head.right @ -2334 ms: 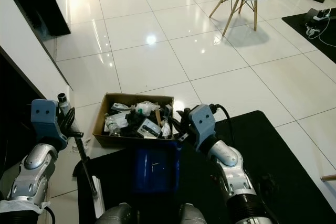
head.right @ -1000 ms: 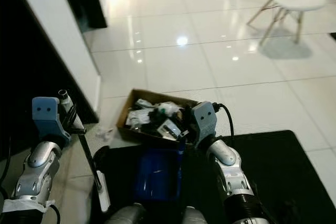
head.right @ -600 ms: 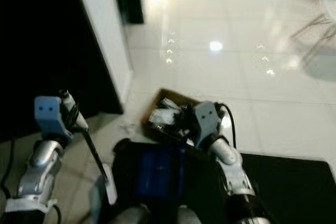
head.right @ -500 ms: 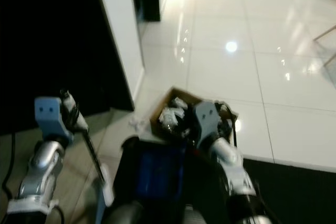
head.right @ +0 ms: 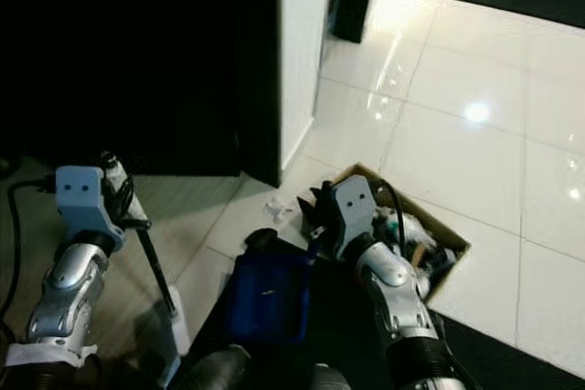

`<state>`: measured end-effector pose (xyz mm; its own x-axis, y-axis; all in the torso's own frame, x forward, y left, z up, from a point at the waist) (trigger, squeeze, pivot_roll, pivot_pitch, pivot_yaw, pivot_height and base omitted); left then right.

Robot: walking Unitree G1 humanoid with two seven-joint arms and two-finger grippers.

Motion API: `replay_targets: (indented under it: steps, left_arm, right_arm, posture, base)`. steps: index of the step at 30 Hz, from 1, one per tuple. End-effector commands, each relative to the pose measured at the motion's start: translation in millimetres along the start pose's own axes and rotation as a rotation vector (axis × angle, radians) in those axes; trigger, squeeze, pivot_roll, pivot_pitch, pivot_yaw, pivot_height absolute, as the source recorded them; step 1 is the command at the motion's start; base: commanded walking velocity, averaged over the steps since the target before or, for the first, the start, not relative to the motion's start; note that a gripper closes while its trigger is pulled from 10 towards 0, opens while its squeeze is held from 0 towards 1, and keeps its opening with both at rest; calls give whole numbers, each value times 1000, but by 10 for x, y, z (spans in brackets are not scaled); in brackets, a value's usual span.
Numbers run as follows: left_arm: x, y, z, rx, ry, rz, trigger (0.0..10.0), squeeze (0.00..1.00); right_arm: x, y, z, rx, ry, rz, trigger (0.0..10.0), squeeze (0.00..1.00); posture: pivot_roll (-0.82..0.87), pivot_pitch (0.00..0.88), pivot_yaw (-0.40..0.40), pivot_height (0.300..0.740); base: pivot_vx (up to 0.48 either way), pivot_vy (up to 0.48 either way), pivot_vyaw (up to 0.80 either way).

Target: Sweep floor

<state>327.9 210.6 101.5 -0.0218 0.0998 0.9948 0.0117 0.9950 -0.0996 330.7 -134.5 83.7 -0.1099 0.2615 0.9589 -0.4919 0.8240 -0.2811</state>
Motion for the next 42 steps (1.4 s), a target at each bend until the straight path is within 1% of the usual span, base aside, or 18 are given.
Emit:
replay_targets:
  steps: [1,6,9,14,18,19,20,23,24,26,29,31,33,36,37,39,40,42]
  left_arm:
    - [25,-39,-26,-8,-18,0,10000,0]
    - [4,-58,-51,-7,-5,1,10000,0]
    - [-16,-99,-66,-26,8,-4,10000,0]
    - [-29,-95,-72,-27,13,-7,10000,0]
    - [-37,-83,-81,-21,5,-13,10000,0]
    - [-37,-83,-81,-21,5,-13,10000,0]
    - [-35,-74,-89,-11,-3,-7,10000,0]
    - [-34,-72,-92,-9,-5,-4,10000,0]
    - [-22,-80,-112,-7,-14,1,10000,0]
    - [0,-103,-139,-13,-29,7,10000,0]
    - [14,-113,-150,-17,-38,11,10000,0]
    - [167,-194,-232,-39,-103,72,10000,0]
    - [233,-242,-271,-52,-122,95,10000,0]
    - [291,-335,-307,-83,-123,87,10000,0]
    - [291,-335,-307,-83,-123,87,10000,0]
    - [363,-444,-311,-126,-134,89,10000,0]
    - [363,-444,-311,-126,-134,89,10000,0]
    - [393,-460,-298,-148,-145,102,10000,0]
  right_arm:
    - [0,11,2,-2,-8,-12,10000,0]
    - [-11,7,6,-11,-5,-19,10000,0]
    - [-24,-8,17,-27,-4,-38,10000,0]
    - [-49,-14,24,-36,7,-38,10000,0]
    - [-165,-25,50,-84,67,-76,10000,0]
    - [-165,-25,50,-84,67,-76,10000,0]
    - [-233,-46,88,-111,100,-80,10000,0]
    - [-254,-55,105,-119,110,-75,10000,0]
    - [-322,-122,177,-142,151,-51,10000,0]
    - [-376,-206,238,-167,189,-18,10000,0]
    - [-381,-235,256,-176,193,-7,10000,0]
    - [-426,-351,324,-216,235,18,10000,0]
    - [-450,-382,347,-228,252,34,10000,0]
    - [-460,-384,358,-232,252,26,10000,0]
    - [-460,-384,358,-232,252,26,10000,0]
    - [-432,-333,347,-214,220,-24,10000,0]
    - [-432,-333,347,-214,220,-24,10000,0]
    - [-474,-259,347,-184,233,-37,10000,0]
  posture:
    - [9,86,37,740]
    - [6,84,40,740]
    - [3,82,44,740]
    - [4,80,44,740]
    - [3,77,43,740]
    - [3,77,43,740]
    - [-3,79,45,740]
    - [-5,79,46,740]
    - [-14,85,50,740]
    - [-16,87,50,740]
    - [-19,89,51,740]
    - [-26,95,55,740]
    - [-31,96,56,740]
    - [-32,97,57,740]
    - [-32,97,57,740]
    - [-31,99,58,740]
    - [-31,99,58,740]
    - [-26,99,56,740]
  base:
    - [0,0,538]
    - [0,0,95]
    - [0,0,0]
    - [0,0,0]
    - [0,0,0]
    - [0,0,0]
    - [0,0,0]
    - [0,0,0]
    - [0,0,0]
    - [0,0,0]
    - [0,0,0]
    - [0,0,0]
    - [0,0,0]
    - [0,0,0]
    - [0,0,0]
    - [0,0,0]
    - [0,0,0]
    - [0,0,0]
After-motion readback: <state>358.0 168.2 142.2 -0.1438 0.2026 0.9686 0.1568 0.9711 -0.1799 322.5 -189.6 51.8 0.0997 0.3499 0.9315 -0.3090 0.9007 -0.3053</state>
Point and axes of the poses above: a point about 5 cm out from each wrist's last joint towards the gripper, its own z axis pointing back from the gripper into the wrist, its own x axis along the axis of the wrist's last joint, y = z × x, the point moved 4 cm from there along -z, pointing out of the wrist towards the gripper, and after that the axes turned 9 degrees about z, right-handed, at the moved point
